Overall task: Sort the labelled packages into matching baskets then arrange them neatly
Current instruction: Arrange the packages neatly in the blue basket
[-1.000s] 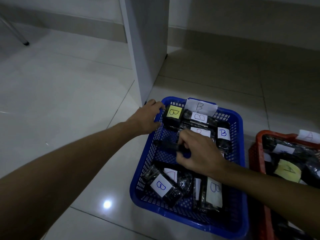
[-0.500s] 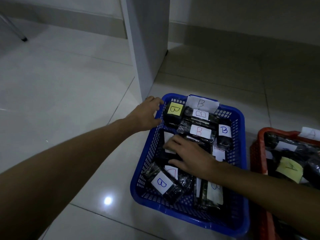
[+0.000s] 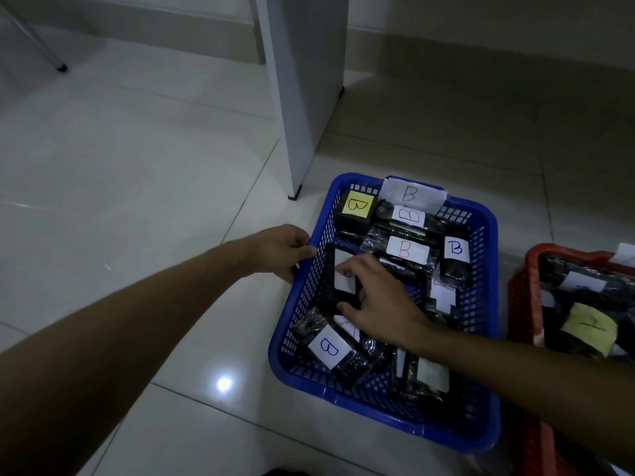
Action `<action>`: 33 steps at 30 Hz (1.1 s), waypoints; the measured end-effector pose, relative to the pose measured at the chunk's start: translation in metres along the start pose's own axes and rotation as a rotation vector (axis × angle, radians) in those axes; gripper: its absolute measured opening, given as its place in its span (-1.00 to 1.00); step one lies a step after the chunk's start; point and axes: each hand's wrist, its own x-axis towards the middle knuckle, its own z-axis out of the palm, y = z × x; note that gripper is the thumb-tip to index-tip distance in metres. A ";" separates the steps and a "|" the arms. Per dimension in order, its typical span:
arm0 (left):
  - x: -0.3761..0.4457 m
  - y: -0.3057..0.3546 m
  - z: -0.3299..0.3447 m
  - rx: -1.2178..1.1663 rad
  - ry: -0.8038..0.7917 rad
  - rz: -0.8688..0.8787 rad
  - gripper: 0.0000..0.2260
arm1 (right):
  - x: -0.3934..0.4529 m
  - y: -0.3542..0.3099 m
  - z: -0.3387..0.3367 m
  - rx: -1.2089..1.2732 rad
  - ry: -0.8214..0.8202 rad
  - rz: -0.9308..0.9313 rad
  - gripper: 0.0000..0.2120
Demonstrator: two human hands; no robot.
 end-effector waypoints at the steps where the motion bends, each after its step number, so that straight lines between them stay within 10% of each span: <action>1: -0.001 0.001 0.000 -0.030 -0.015 -0.006 -0.72 | -0.002 -0.001 0.003 0.008 0.018 0.010 -0.52; 16: 0.004 0.004 0.002 -0.012 -0.083 0.012 -0.86 | 0.026 0.010 -0.004 -0.172 -0.030 0.033 -0.33; 22: 0.004 0.004 0.006 -0.021 -0.041 0.014 -0.86 | 0.019 0.002 -0.020 -0.156 0.030 -0.020 -0.68; 27: 0.003 0.002 0.005 0.042 -0.024 0.032 -0.77 | -0.010 -0.020 -0.040 -0.122 -0.434 0.037 -0.45; 33: 0.005 0.008 0.003 0.076 -0.003 0.027 -0.84 | -0.019 -0.034 -0.033 -0.078 -0.450 0.045 -0.58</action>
